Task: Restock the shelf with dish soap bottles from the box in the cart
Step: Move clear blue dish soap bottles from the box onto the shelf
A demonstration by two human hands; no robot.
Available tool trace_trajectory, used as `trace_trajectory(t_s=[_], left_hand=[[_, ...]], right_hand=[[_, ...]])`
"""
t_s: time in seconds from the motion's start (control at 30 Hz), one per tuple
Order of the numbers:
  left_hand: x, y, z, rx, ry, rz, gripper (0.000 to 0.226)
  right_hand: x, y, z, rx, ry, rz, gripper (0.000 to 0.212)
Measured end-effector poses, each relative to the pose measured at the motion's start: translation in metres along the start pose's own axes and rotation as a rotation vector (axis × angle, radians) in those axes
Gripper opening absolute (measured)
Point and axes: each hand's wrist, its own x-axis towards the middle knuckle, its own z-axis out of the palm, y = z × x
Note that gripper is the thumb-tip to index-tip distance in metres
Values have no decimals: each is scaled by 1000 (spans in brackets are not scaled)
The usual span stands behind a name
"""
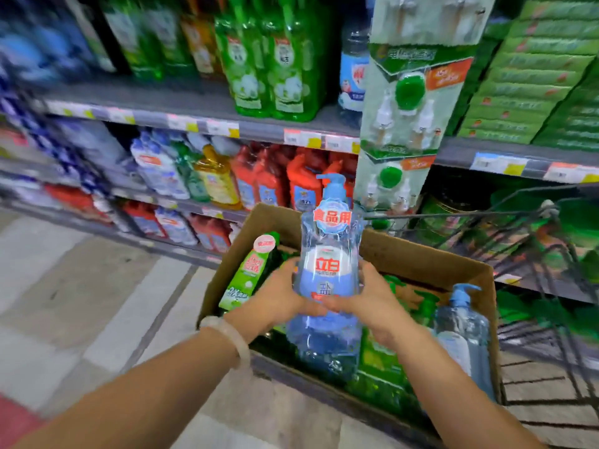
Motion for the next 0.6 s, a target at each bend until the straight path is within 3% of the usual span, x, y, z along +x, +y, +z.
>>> trace_trajectory(t_s=[0.33, 0.6], left_hand=[[-125, -17, -180, -81, 360, 192, 85], [-236, -61, -333, -58, 595, 242, 75]], right_hand=[[-29, -82, 204, -98, -267, -328, 79], [-57, -113, 395, -156, -481, -440, 72]])
